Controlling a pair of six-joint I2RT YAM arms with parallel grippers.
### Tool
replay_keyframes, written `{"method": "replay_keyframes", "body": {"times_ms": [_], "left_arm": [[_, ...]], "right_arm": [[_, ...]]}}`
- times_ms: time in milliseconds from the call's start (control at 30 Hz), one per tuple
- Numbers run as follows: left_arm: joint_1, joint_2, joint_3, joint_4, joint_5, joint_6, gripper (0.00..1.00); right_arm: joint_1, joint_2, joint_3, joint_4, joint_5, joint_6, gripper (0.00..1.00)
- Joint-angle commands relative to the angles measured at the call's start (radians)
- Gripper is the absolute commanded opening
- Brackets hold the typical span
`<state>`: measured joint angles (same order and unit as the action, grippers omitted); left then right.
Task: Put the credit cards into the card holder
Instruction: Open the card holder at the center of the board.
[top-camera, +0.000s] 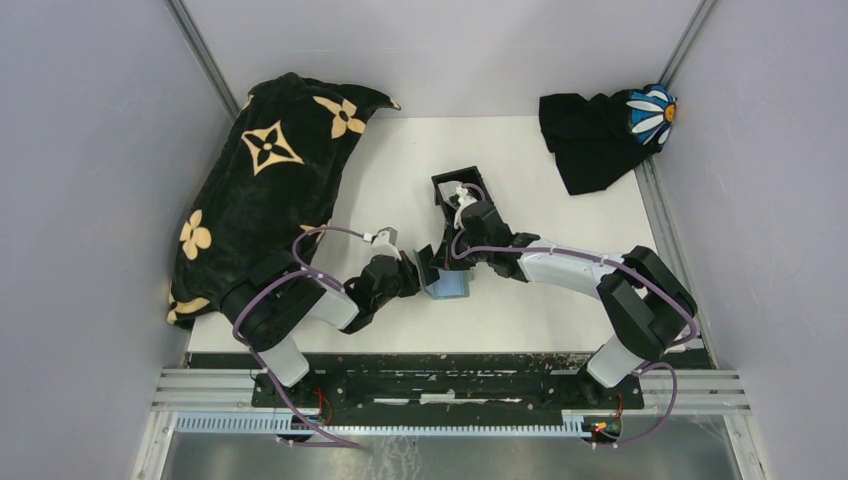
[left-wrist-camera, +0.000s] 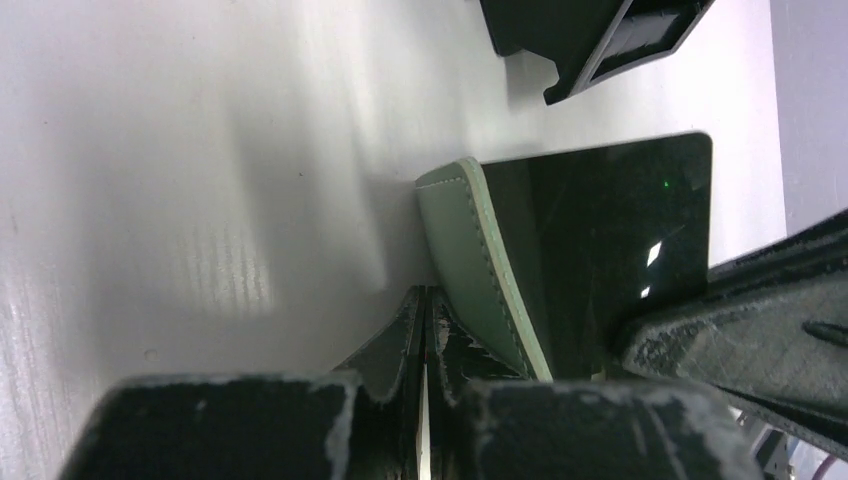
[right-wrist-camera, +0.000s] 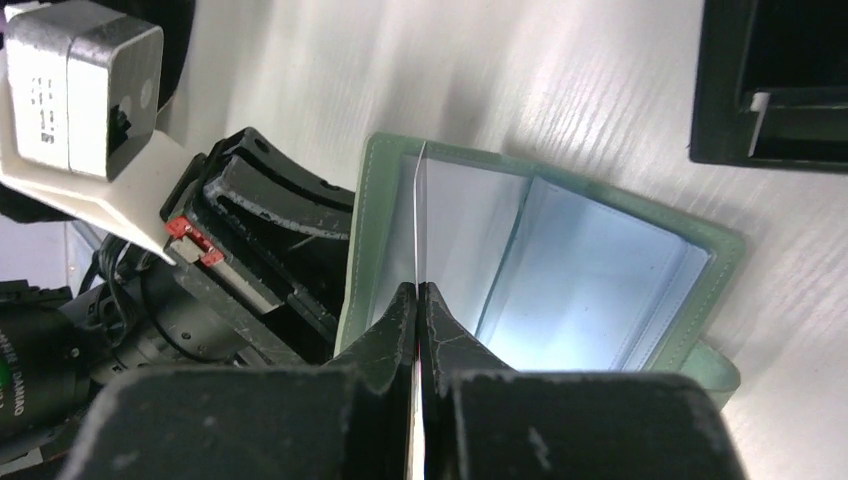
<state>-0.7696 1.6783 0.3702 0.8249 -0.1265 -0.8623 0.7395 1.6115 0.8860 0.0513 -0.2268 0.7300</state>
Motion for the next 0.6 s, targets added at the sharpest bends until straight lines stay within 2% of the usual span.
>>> {"method": "replay_keyframes", "body": {"times_ms": [0,333,433,567], "left_arm": [[-0.008,0.064,-0.024,-0.124,0.082,0.061,0.05],[-0.019,0.085,-0.028,-0.135,0.097,0.03,0.05],[-0.035,0.068,-0.034,-0.177,0.076,0.009,0.05],[-0.059,-0.03,-0.055,-0.307,-0.023,-0.015,0.06]], "right_arm": [[0.015,0.027,0.06,-0.028,0.057,-0.039,0.01],[0.043,0.075,0.051,-0.075,0.154,-0.089,0.01],[0.06,0.083,0.06,-0.088,0.179,-0.098,0.01],[0.081,0.097,0.076,-0.11,0.222,-0.116,0.01]]}}
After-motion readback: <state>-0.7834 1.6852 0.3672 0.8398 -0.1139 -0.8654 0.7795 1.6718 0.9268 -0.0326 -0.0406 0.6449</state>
